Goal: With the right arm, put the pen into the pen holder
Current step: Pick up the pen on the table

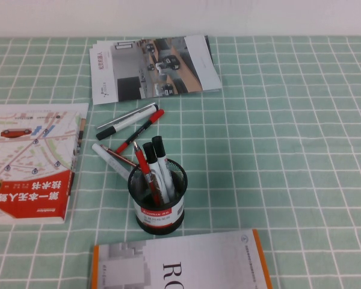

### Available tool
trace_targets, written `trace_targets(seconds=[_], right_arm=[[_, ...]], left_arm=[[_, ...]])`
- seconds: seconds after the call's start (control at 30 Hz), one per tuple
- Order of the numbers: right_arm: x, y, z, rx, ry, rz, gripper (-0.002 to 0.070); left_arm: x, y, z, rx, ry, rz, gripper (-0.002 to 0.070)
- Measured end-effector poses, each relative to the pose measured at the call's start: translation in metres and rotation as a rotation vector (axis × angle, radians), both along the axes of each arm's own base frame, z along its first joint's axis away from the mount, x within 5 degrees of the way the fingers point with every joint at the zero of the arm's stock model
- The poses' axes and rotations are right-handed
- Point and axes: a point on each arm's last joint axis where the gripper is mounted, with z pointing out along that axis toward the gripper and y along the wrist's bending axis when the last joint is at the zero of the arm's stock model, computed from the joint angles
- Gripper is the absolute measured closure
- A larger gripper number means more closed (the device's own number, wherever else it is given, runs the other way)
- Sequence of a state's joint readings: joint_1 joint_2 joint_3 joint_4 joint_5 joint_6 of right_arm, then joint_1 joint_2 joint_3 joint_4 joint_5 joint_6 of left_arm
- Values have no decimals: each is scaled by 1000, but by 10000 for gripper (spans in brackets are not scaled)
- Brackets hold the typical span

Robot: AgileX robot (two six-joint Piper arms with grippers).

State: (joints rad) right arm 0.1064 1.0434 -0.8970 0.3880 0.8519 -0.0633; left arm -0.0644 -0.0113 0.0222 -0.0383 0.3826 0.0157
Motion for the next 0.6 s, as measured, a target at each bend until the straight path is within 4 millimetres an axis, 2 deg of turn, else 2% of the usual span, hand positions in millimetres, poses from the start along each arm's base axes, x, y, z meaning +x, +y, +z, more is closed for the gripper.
trace_targets(seconds=[0.1,0.27,0.4,0.6], right_arm=[[28,12,11,-50,10,59,696],[73,51,20,-119,39,196,696],[107,89,26,-177,48,305,696],[147,151,21,-219,42,441,696]], left_arm=[[0,0,0,0,0,0,679],[0,0,0,0,0,0,679],[0,0,0,0,0,0,679],[0,0,0,0,0,0,679]])
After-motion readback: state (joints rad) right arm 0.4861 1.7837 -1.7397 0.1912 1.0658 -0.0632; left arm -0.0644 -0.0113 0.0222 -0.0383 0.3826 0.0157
